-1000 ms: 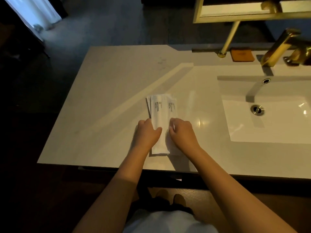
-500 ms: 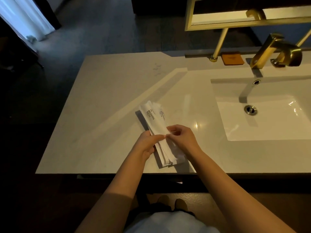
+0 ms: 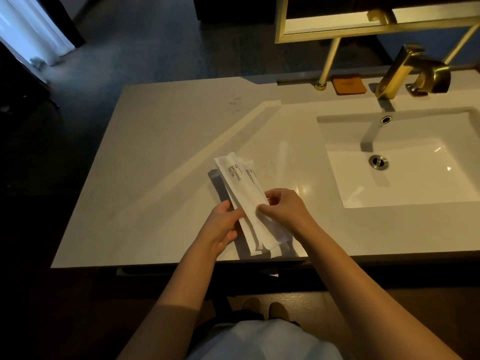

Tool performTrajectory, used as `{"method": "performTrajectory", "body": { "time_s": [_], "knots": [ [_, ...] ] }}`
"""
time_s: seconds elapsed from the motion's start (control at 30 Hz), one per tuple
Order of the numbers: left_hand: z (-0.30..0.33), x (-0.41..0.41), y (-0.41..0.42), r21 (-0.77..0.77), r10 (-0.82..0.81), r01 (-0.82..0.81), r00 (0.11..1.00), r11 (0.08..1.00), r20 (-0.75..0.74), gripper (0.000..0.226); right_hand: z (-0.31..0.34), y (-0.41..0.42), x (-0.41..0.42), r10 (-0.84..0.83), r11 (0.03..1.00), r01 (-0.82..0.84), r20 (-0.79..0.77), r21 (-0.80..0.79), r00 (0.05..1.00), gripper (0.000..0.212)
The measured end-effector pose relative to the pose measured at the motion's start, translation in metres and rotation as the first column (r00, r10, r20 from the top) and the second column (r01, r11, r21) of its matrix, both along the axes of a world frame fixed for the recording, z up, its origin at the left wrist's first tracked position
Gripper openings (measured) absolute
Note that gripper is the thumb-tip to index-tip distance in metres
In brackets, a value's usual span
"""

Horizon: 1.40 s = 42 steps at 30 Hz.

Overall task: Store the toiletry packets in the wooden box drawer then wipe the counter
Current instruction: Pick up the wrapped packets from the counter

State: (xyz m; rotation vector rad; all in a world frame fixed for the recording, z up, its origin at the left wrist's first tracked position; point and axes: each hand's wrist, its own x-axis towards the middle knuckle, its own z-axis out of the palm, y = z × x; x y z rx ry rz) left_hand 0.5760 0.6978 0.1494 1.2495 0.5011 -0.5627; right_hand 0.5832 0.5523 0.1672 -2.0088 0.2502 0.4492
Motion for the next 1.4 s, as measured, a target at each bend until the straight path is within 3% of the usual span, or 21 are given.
{"method": "performTrajectory", "body": {
  "time_s": [0.1,0.23,0.37,0.47,0.67,0.9,1.0,1.1,1.27,1.4],
  "knots": [
    [0.0,-0.003,0.002,-0.051,-0.017,0.017,1.0,0.999,0.0,0.033,0.001,0.0,-0.003,-0.007,0.997,0.007,0.0,0.077,1.0,0.031],
    [0.001,-0.005,0.002,-0.063,-0.088,0.089,0.996,0.994,0.013,0.042,-0.002,-0.005,-0.007,-0.071,0.965,0.097,-0.114,0.245,0.991,0.026],
    [0.005,-0.009,-0.004,-0.123,-0.108,0.107,0.994,0.987,-0.003,0.033,-0.006,-0.012,-0.011,-0.102,0.948,0.141,-0.146,0.286,0.984,0.023],
    [0.006,-0.011,-0.003,-0.236,-0.143,0.137,0.99,0.962,-0.011,0.041,-0.009,-0.012,-0.015,-0.113,0.946,0.151,-0.146,0.285,0.983,0.028],
    [0.005,-0.012,-0.001,0.118,-0.325,0.32,0.945,0.94,0.025,0.038,-0.013,-0.018,-0.021,-0.095,0.918,0.162,-0.198,0.361,0.976,0.014],
    [0.001,-0.02,0.002,0.066,-0.183,0.177,0.977,0.982,0.11,0.037,-0.013,-0.036,-0.029,-0.125,0.767,0.281,-0.296,0.576,0.947,0.016],
    [0.001,-0.021,0.002,0.119,-0.163,0.147,0.977,0.982,0.136,0.024,-0.012,-0.051,-0.039,-0.185,0.8,0.298,-0.257,0.521,0.948,0.017],
    [0.002,-0.023,-0.002,0.201,-0.197,0.166,0.969,0.965,0.147,0.026,-0.005,-0.07,-0.057,-0.221,0.873,0.275,-0.177,0.402,0.959,0.018],
    [0.007,-0.034,-0.021,0.246,-0.31,0.258,0.929,0.934,0.201,0.032,0.004,-0.091,-0.102,-0.363,0.862,0.367,-0.078,0.351,0.928,0.013],
    [0.005,-0.048,-0.045,0.376,-0.53,0.427,0.815,0.823,0.235,0.027,0.001,-0.107,-0.151,-0.53,0.81,0.515,-0.027,0.281,0.848,0.015]
  ]
}}
